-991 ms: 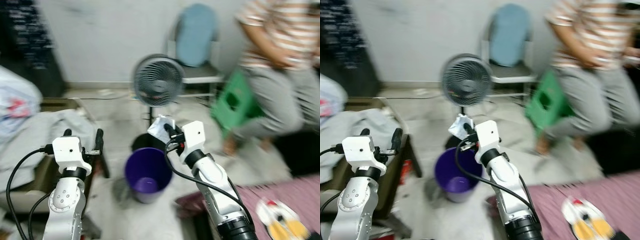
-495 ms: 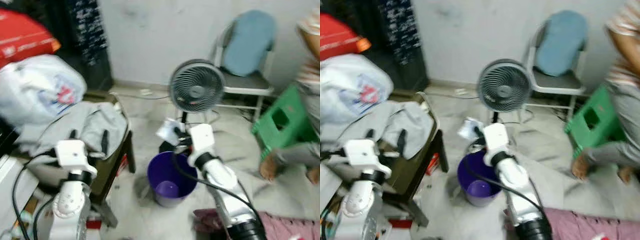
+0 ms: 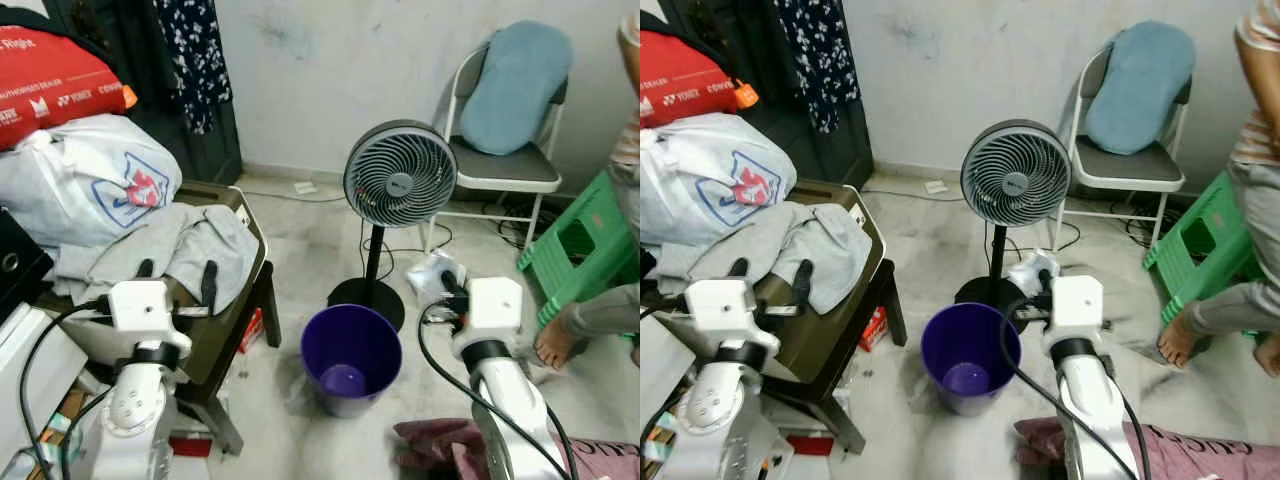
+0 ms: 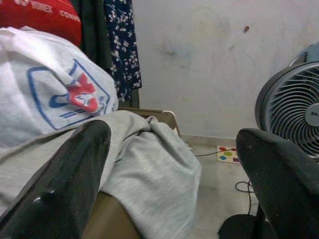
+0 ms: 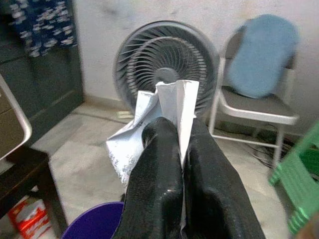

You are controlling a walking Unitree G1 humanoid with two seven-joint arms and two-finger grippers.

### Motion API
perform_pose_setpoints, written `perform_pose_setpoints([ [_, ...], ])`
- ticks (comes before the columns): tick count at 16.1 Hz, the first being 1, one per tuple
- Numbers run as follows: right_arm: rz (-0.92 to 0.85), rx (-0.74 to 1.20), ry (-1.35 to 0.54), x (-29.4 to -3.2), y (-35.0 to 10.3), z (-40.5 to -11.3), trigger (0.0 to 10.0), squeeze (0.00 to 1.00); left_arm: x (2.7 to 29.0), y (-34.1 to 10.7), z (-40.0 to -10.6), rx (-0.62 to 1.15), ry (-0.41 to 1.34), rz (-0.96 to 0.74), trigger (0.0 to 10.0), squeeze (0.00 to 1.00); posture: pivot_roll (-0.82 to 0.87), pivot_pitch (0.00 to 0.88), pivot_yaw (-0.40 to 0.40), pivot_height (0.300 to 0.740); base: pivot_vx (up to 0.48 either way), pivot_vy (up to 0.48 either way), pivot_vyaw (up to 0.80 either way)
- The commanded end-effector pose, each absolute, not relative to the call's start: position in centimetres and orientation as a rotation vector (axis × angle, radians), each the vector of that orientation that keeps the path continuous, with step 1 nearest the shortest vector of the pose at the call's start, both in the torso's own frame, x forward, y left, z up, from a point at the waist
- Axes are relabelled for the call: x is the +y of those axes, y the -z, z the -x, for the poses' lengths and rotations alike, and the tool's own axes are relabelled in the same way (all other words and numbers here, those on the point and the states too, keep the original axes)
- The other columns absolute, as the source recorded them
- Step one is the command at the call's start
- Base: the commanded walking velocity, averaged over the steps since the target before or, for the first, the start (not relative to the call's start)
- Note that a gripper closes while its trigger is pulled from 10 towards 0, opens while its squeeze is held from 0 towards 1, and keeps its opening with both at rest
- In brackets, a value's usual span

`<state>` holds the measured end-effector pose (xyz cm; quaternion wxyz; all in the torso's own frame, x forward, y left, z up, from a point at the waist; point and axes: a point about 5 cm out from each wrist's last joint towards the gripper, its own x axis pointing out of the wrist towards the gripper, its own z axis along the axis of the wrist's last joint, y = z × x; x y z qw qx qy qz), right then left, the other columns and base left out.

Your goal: Clean up the room

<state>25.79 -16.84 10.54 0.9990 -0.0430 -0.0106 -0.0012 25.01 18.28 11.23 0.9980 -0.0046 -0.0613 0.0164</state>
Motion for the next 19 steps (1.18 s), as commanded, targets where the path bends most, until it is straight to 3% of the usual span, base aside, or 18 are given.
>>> perform_pose_setpoints([
  [1,0.087,-0.036,0.017,-16.9,-11.1,-25.7,10.0,0.0,17.9,-10.8,-25.2,-0.092,-0.02,0.005,10.0,0.0,-0.06,0.022,0.016,0.74,0.0,0.0,0.0],
  [7,0.063,-0.033,-0.017,-15.2,-11.8,-26.7,10.0,0.0,17.1,-10.9,-25.7,-0.081,0.05,-0.005,10.0,0.0,-0.06,0.036,0.023,0.74,0.0,0.0,0.0],
  [16,0.047,-0.004,-0.065,-14.0,-11.5,-26.8,10.0,0.0,17.5,-10.4,-24.9,-0.042,0.007,0.063,10.0,0.0,-0.03,0.069,-0.009,0.74,0.0,0.0,0.77],
  [19,0.051,-0.005,-0.065,-14.0,-11.7,-26.9,10.0,0.0,17.5,-10.3,-25.1,-0.029,0.007,0.091,10.0,0.0,-0.04,0.079,-0.013,0.74,0.0,0.0,0.2],
])
